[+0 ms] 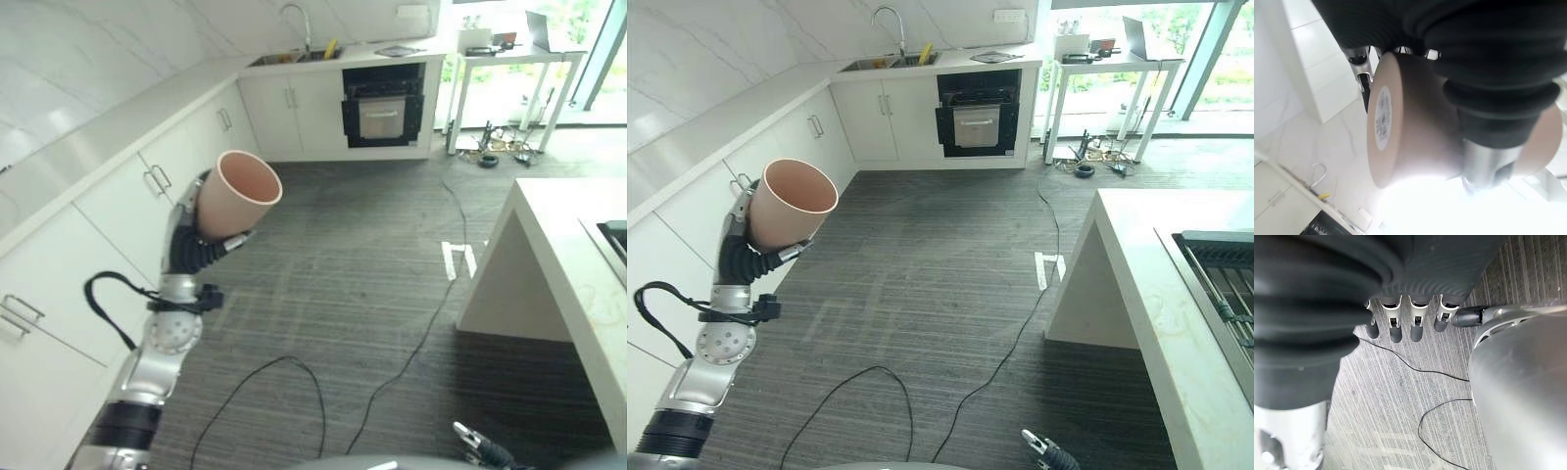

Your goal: Place the dishes in the dishwasher.

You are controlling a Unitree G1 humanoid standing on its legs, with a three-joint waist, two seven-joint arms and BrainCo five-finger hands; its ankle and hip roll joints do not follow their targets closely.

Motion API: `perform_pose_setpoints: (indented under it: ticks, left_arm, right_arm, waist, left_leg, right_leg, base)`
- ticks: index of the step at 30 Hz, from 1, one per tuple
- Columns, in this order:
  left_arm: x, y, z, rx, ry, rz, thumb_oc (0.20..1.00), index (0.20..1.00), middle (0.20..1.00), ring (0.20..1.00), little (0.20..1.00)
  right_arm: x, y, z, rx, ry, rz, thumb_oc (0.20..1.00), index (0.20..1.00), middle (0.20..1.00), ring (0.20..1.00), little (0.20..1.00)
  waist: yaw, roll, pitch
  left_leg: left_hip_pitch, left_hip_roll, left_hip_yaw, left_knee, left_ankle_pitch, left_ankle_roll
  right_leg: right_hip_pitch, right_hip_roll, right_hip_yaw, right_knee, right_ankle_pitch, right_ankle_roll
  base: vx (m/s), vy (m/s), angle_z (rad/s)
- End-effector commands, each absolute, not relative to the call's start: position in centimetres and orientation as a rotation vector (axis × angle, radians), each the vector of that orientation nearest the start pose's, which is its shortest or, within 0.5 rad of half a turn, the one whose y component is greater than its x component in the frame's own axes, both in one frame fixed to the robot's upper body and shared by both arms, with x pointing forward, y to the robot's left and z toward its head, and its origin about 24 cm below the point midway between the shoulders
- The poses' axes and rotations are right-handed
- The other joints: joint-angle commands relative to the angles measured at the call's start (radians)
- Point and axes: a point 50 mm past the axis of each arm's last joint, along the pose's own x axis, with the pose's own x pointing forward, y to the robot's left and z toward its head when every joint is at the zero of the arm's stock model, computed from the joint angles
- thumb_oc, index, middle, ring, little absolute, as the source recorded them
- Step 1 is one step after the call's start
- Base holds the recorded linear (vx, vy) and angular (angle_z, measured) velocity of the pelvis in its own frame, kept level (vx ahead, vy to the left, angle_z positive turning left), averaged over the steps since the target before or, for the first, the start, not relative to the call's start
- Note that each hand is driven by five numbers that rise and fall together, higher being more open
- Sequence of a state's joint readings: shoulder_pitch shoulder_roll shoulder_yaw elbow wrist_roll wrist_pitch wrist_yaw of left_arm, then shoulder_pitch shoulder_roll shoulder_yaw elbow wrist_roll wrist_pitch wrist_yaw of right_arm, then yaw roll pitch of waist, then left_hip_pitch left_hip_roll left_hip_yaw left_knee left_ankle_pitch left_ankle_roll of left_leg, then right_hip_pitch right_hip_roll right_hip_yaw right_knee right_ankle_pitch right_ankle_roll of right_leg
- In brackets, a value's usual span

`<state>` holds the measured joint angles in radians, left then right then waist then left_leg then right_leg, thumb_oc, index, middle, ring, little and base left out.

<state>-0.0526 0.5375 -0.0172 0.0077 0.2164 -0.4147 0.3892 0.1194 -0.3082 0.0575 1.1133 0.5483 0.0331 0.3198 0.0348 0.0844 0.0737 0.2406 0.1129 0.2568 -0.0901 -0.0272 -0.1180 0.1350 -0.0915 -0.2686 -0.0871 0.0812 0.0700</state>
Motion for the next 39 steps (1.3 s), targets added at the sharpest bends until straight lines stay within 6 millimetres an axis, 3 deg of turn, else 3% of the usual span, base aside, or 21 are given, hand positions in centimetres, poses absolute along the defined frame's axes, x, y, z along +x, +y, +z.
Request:
perform_pose_setpoints:
  ticks: [1,5,7,8,10,12,13,15,17,20,22,24,27,29,31,32,33,34,36,37,39]
  left_arm:
    - [26.0,22.2,17.4,0.626,-0.812,0.228,0.200,0.200,0.200,0.200,0.200]
    - [26.1,22.6,17.8,0.626,-0.792,0.228,0.200,0.200,0.200,0.200,0.200]
    - [26.0,22.9,18.0,0.623,-0.781,0.245,0.200,0.200,0.200,0.200,0.200]
    - [25.7,22.8,17.8,0.626,-0.774,0.243,0.200,0.200,0.200,0.200,0.200]
    - [25.6,22.8,17.7,0.628,-0.770,0.236,0.200,0.200,0.200,0.200,0.200]
    - [25.0,23.1,17.5,0.628,-0.775,0.243,0.200,0.200,0.200,0.200,0.200]
    - [24.6,23.2,17.2,0.622,-0.775,0.250,0.200,0.200,0.200,0.200,0.200]
    - [24.3,23.1,16.7,0.612,-0.775,0.256,0.200,0.200,0.200,0.200,0.200]
    - [24.2,23.2,16.1,0.614,-0.770,0.262,0.200,0.200,0.200,0.200,0.200]
    - [24.5,23.0,16.0,0.649,-0.759,0.224,0.200,0.200,0.200,0.200,0.200]
    - [24.7,22.9,16.4,0.667,-0.763,0.190,0.200,0.200,0.200,0.200,0.200]
    - [25.1,22.9,17.1,0.672,-0.766,0.155,0.200,0.200,0.200,0.200,0.200]
    - [25.4,22.9,18.0,0.684,-0.786,0.113,0.200,0.200,0.200,0.200,0.200]
    - [25.4,23.1,18.2,0.684,-0.789,0.118,0.200,0.200,0.200,0.200,0.200]
    - [25.5,23.5,18.6,0.683,-0.794,0.131,0.200,0.200,0.200,0.200,0.200]
    - [25.6,23.4,18.8,0.690,-0.805,0.129,0.200,0.200,0.200,0.200,0.200]
    - [25.7,22.9,18.6,0.700,-0.808,0.127,0.200,0.200,0.200,0.200,0.200]
    - [25.8,22.8,18.6,0.703,-0.809,0.124,0.200,0.200,0.200,0.200,0.200]
    - [26.0,22.1,18.6,0.715,-0.819,0.108,0.200,0.200,0.200,0.200,0.200]
    - [25.7,22.0,18.2,0.726,-0.817,0.083,0.200,0.200,0.200,0.200,0.200]
    - [25.6,22.1,18.0,0.734,-0.814,0.079,0.200,0.200,0.200,0.200,0.200]
  right_arm:
    - [8.4,-23.5,-15.7,0.337,1.103,-0.141,1.000,1.000,1.000,1.000,1.000]
    - [7.4,-22.8,-16.1,0.358,1.217,-0.038,1.000,1.000,1.000,1.000,1.000]
    - [7.3,-23.3,-16.0,0.342,1.249,-0.010,1.000,1.000,1.000,1.000,1.000]
    - [7.7,-23.8,-15.8,0.324,1.243,-0.033,1.000,1.000,1.000,1.000,1.000]
    - [7.7,-24.1,-15.8,0.327,1.234,-0.058,1.000,1.000,1.000,1.000,1.000]
    - [7.9,-24.2,-15.7,0.325,1.213,-0.066,1.000,1.000,1.000,1.000,1.000]
    - [8.0,-24.1,-15.7,0.321,1.203,-0.074,1.000,1.000,1.000,1.000,1.000]
    - [7.7,-24.3,-15.7,0.329,1.197,-0.101,1.000,1.000,1.000,1.000,1.000]
    - [7.4,-24.3,-15.8,0.335,1.200,-0.120,1.000,1.000,1.000,1.000,1.000]
    - [7.0,-24.0,-16.0,0.379,1.220,-0.178,1.000,1.000,1.000,1.000,1.000]
    - [6.7,-23.9,-16.1,0.392,1.228,-0.204,1.000,1.000,1.000,1.000,1.000]
    - [6.8,-24.1,-16.1,0.409,1.210,-0.255,1.000,1.000,1.000,1.000,1.000]
    - [7.2,-24.1,-16.0,0.451,1.157,-0.310,1.000,1.000,1.000,1.000,1.000]
    - [7.5,-24.0,-15.9,0.443,1.136,-0.302,1.000,1.000,1.000,1.000,1.000]
    - [7.8,-24.0,-15.8,0.442,1.107,-0.296,1.000,1.000,1.000,1.000,1.000]
    - [8.2,-24.1,-15.7,0.445,1.083,-0.298,1.000,1.000,1.000,1.000,1.000]
    - [8.2,-24.2,-15.6,0.456,1.066,-0.303,1.000,1.000,1.000,1.000,1.000]
    - [8.2,-24.2,-15.6,0.460,1.064,-0.304,1.000,1.000,1.000,1.000,1.000]
    - [8.2,-24.0,-15.7,0.476,1.054,-0.309,1.000,1.000,1.000,1.000,1.000]
    - [7.7,-23.9,-15.8,0.502,1.056,-0.331,1.000,1.000,1.000,1.000,1.000]
    - [7.5,-23.9,-15.9,0.506,1.062,-0.331,1.000,1.000,1.000,1.000,1.000]
  waist:
    - [-0.002,-0.077,0.047]
    - [-0.004,-0.078,0.037]
    - [0.016,-0.107,0.057]
    - [0.034,-0.117,0.084]
    - [0.041,-0.107,0.096]
    - [0.045,-0.073,0.099]
    - [0.050,-0.065,0.098]
    - [0.041,-0.062,0.101]
    - [0.034,-0.060,0.101]
    - [0.053,-0.072,0.085]
    - [0.064,-0.080,0.069]
    - [0.064,-0.090,0.055]
    - [0.061,-0.108,0.046]
    - [0.055,-0.099,0.048]
    - [0.031,-0.090,0.066]
    - [0.014,-0.086,0.083]
    - [-0.001,-0.076,0.096]
    - [-0.006,-0.076,0.096]
    - [-0.027,-0.080,0.112]
    - [-0.022,-0.068,0.126]
    - [-0.019,-0.070,0.128]
  left_leg:
    - [-0.074,0.001,0.076,0.087,-0.046,0.044]
    - [-0.071,0.022,0.078,0.087,-0.039,0.029]
    - [-0.162,0.024,0.049,0.318,-0.115,0.034]
    - [-0.281,0.051,0.034,0.530,-0.084,0.032]
    - [-0.333,0.083,0.023,0.566,-0.022,0.013]
    - [-0.329,0.113,0.055,0.361,0.092,-0.018]
    - [-0.307,0.117,0.054,0.192,0.201,-0.027]
    - [-0.303,0.146,0.049,0.106,0.258,-0.049]
    - [-0.278,0.141,0.082,0.104,0.202,-0.037]
    - [-0.260,0.074,0.056,0.142,0.083,0.020]
    - [-0.254,0.031,0.045,0.150,0.052,0.049]
    - [-0.232,-0.034,0.036,0.129,0.027,0.093]
    - [-0.229,-0.112,0.067,0.120,-0.006,0.161]
    - [-0.191,-0.148,0.077,0.093,-0.031,0.198]
    - [-0.177,-0.152,0.103,0.101,-0.057,0.196]
    - [-0.160,-0.153,0.088,0.114,-0.067,0.173]
    - [-0.117,-0.143,0.076,0.099,-0.075,0.155]
    - [-0.100,-0.145,0.066,0.094,-0.094,0.152]
    - [-0.064,-0.152,0.077,0.094,-0.149,0.178]
    - [-0.017,-0.139,0.087,0.121,-0.214,0.192]
    - [-0.015,-0.141,0.102,0.164,-0.239,0.195]
  right_leg:
    - [0.048,-0.056,-0.005,0.050,-0.133,0.057]
    - [0.049,-0.039,-0.006,0.047,-0.145,0.053]
    - [0.038,-0.029,0.010,0.080,-0.167,0.030]
    - [0.043,-0.019,0.005,0.096,-0.175,0.003]
    - [0.058,0.001,0.009,0.097,-0.188,-0.005]
    - [0.085,0.027,-0.022,0.082,-0.195,-0.002]
    - [0.096,0.027,-0.035,0.062,-0.178,-0.002]
    - [0.099,0.008,-0.037,0.090,-0.192,0.006]
    - [0.085,-0.020,-0.067,0.187,-0.243,0.016]
    - [0.090,-0.027,-0.059,0.313,-0.338,0.016]
    - [0.103,-0.021,-0.050,0.362,-0.367,0.021]
    - [0.071,-0.021,-0.020,0.481,-0.325,0.067]
    - [0.022,-0.010,0.003,0.621,-0.156,0.148]
    - [-0.087,-0.046,0.006,0.782,-0.055,0.182]
    - [-0.150,-0.028,-0.007,0.720,-0.096,0.175]
    - [-0.163,-0.027,-0.035,0.556,-0.116,0.147]
    - [-0.174,-0.070,-0.066,0.384,-0.084,0.131]
    - [-0.188,-0.090,-0.053,0.349,-0.070,0.142]
    - [-0.276,-0.188,-0.011,0.250,0.097,0.174]
    - [-0.311,-0.250,-0.026,0.222,0.119,0.192]
    - [-0.297,-0.254,-0.052,0.234,0.104,0.190]
  base:
    - [0.07,-0.082,0.27]
    - [0.08,-0.155,0.12]
    - [0.11,-0.291,0.10]
    - [0.07,-0.213,-0.12]
    - [0.19,-0.044,-0.43]
    - [0.43,0.247,0.00]
    - [0.62,0.528,-0.07]
    - [0.48,0.466,-0.16]
    - [0.41,0.483,-0.10]
    - [0.44,0.440,-0.23]
    - [0.40,0.370,-0.26]
    - [0.31,0.423,-0.09]
    - [0.18,0.359,0.34]
    - [0.17,0.321,0.35]
    - [0.25,0.194,-0.12]
    - [0.41,0.014,-0.18]
    - [0.44,-0.040,-0.02]
    - [0.36,-0.090,0.10]
    - [0.51,-0.131,0.22]
    - [0.78,-0.182,0.29]
    - [0.51,-0.138,-0.02]
